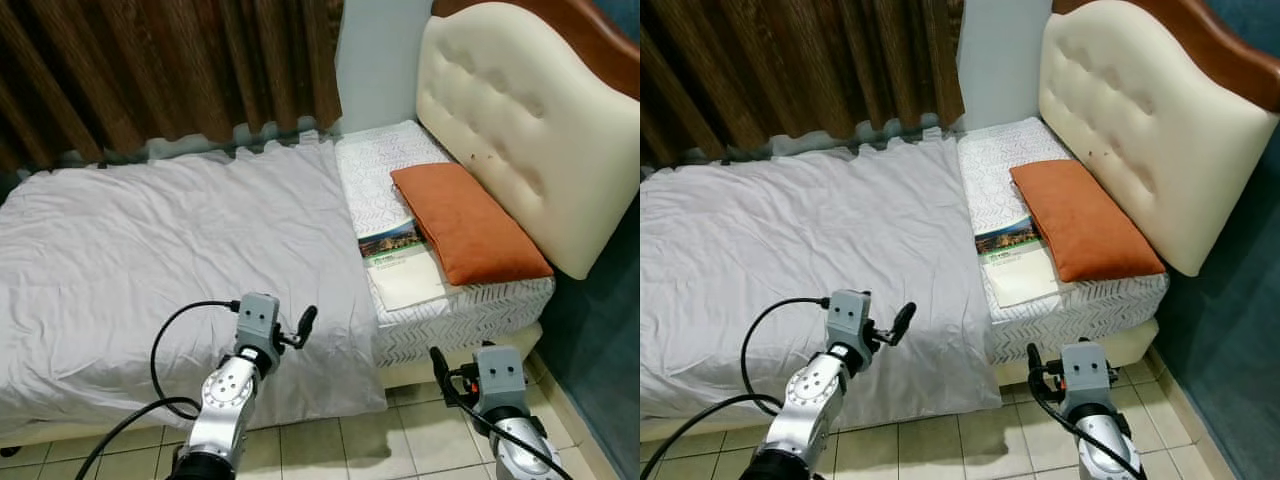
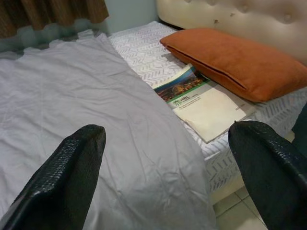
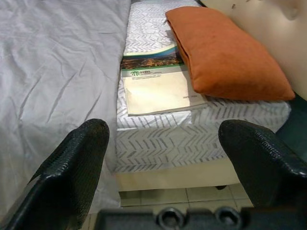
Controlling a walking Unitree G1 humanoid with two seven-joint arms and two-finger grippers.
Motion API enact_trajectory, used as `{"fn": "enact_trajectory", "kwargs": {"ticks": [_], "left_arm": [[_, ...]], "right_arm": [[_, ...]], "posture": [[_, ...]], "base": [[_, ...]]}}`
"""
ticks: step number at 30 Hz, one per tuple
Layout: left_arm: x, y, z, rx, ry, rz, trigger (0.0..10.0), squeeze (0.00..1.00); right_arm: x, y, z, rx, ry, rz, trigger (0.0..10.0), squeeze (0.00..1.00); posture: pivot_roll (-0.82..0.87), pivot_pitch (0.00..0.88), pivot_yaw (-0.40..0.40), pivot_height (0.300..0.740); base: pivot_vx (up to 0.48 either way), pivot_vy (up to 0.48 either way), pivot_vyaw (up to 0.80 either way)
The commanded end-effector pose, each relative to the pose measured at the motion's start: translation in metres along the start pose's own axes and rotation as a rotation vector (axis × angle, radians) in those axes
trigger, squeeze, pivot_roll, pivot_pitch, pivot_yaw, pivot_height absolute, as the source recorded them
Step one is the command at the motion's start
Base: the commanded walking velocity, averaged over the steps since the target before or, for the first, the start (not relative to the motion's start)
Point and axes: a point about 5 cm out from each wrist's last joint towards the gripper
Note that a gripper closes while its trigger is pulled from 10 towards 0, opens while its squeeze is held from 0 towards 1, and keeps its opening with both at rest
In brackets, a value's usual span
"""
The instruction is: Clean up the room
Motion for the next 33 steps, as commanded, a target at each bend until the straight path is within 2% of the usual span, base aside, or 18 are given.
{"fn": "enact_trajectory", "kwargs": {"ticks": [1, 20, 21, 22, 23, 27, 33], "left_arm": [[0.004, 0.001, 0.003, 0.008, 0.004, -0.009, 10.0, 1.00], [0.004, 0.001, 0.003, 0.008, 0.004, -0.009, 10.0, 1.00], [0.008, -0.013, 0.012, 0.054, -0.024, -0.026, 10.0, 0.00], [0.005, -0.022, 0.015, 0.095, -0.046, -0.034, 10.0, 0.00], [-0.001, -0.028, 0.016, 0.132, -0.059, -0.034, 10.0, 0.00], [-0.003, -0.027, 0.015, 0.142, -0.055, -0.030, 10.0, 0.00], [0.000, -0.032, 0.013, 0.150, -0.050, -0.028, 10.0, 0.00]], "right_arm": [[0.004, 0.000, 0.000, -0.004, 0.016, -0.018, 10.0, 0.00], [0.004, 0.000, 0.000, -0.004, 0.016, -0.018, 10.0, 0.00], [0.009, 0.004, -0.002, -0.027, 0.037, -0.043, 10.0, 0.00], [0.009, 0.005, -0.007, -0.034, 0.018, -0.055, 10.0, 0.00], [0.008, 0.006, -0.011, -0.032, -0.014, -0.059, 10.0, 0.00], [0.007, 0.006, -0.009, -0.015, -0.027, -0.056, 10.0, 0.00], [0.007, 0.007, -0.007, 0.000, -0.021, -0.061, 10.0, 0.00]], "posture": [[-0.17, 0.000, 0.133, 0.740], [-0.17, 0.000, 0.133, 0.740], [-0.14, 0.000, 0.118, 0.740], [-0.16, 0.000, 0.065, 0.740], [-0.16, 0.002, 0.064, 0.740], [-0.16, 0.005, 0.063, 0.740], [-0.15, 0.006, 0.062, 0.740]], "base": [[0.000, 0.000, 0.00], [0.000, 0.000, 0.00], [0.000, 0.000, -0.80], [0.000, 0.000, -0.80], [0.000, 0.000, -0.80], [0.000, 0.000, -0.78], [0.000, 0.000, 0.00]]}}
Point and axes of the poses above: a point about 5 cm out from each wrist's last joint towards the gripper, its own y axis pointing out of the wrist towards the gripper, its own x axis along the axis of the wrist's last joint, z = x × y
